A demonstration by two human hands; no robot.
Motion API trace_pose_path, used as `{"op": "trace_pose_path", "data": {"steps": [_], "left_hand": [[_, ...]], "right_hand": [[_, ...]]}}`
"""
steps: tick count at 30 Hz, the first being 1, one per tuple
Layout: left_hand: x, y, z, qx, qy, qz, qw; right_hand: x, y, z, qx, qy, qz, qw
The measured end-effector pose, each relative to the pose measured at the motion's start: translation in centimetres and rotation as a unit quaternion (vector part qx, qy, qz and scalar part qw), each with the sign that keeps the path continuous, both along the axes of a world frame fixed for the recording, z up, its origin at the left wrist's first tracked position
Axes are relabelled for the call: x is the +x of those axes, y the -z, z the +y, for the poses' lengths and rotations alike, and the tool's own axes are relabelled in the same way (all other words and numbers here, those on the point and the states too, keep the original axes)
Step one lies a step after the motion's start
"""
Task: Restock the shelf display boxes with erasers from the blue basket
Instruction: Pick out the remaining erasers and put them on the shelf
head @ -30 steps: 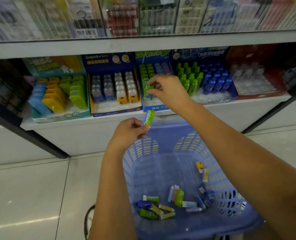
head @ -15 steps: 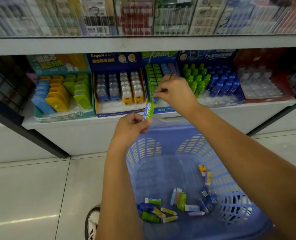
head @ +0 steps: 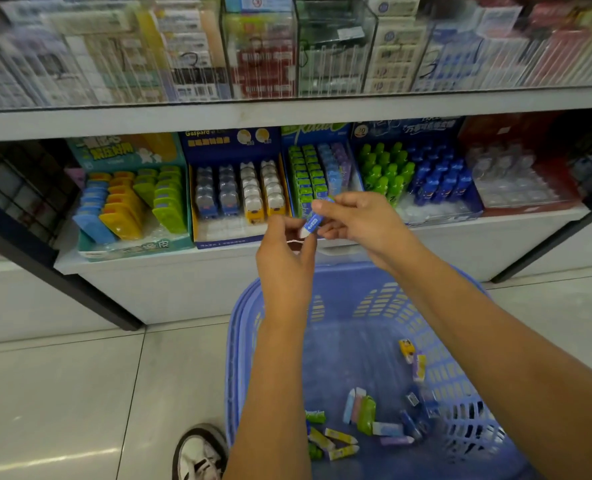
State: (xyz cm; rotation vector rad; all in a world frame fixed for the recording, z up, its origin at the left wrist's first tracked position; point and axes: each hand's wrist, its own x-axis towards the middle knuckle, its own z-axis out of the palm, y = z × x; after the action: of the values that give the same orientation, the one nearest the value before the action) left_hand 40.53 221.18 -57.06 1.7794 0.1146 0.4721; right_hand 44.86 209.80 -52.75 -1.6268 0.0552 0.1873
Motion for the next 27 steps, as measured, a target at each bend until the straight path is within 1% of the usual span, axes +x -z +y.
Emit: {"op": "trace_pose_path", "data": {"steps": [1,2,3,5,6,7,9,11,14,19,23,25,27], "left_hand": [[0.0,0.0,-0.3,-0.007,0.002,-0.001,1.000],[0.0,0.0,-0.5,-0.004,0.015,0.006,1.000],[0.1,0.1,-0.7,0.018,0.036,0.017,0.999],[0.1,0.4,-1.0,0.103,0.086,0.047,0.990],[0.1,0.5,-1.1,0.149,0.107,0.065,0.981],[0.1,0.6,-1.3,0.193,0.124,0.084,0.970],[0.0,0.9,-1.7,0.263,0.143,0.107,0.948],[0.1,1.0,-1.8,0.295,0.147,0.112,0.937],[0.3,0.9,-1.6,0.302,0.146,0.113,0.935],[0.4,0.9,-1.4,0.295,0.148,0.114,0.937],[0.6,1.0,-1.4,0.298,0.144,0.106,0.938],[0.7,1.1,-1.3,0.303,0.142,0.102,0.937],[0.8,1.2,-1.3,0.305,0.141,0.098,0.937]], "right_hand": [[0.2,-0.1,-0.2,-0.005,0.003,-0.014,1.000],[0.5,-0.1,-0.5,-0.030,0.007,-0.034,0.999],[0.8,-0.1,-1.0,-0.082,0.014,-0.064,0.994],[1.5,-0.1,-1.8,-0.204,0.040,-0.135,0.969],[1.8,-0.1,-2.1,-0.245,0.055,-0.167,0.953],[2.1,-0.1,-2.3,-0.270,0.065,-0.192,0.941],[2.8,0.1,-2.6,-0.291,0.067,-0.217,0.929],[3.4,0.4,-2.7,-0.301,0.047,-0.230,0.924],[4.2,0.8,-2.8,-0.316,0.006,-0.239,0.918],[5.2,1.0,-2.8,-0.335,-0.023,-0.257,0.906],[5.7,1.0,-3.0,-0.369,-0.066,-0.261,0.890],[5.6,1.3,-3.0,-0.400,-0.080,-0.293,0.865],[5.1,1.7,-3.0,-0.448,-0.078,-0.347,0.820]]}}
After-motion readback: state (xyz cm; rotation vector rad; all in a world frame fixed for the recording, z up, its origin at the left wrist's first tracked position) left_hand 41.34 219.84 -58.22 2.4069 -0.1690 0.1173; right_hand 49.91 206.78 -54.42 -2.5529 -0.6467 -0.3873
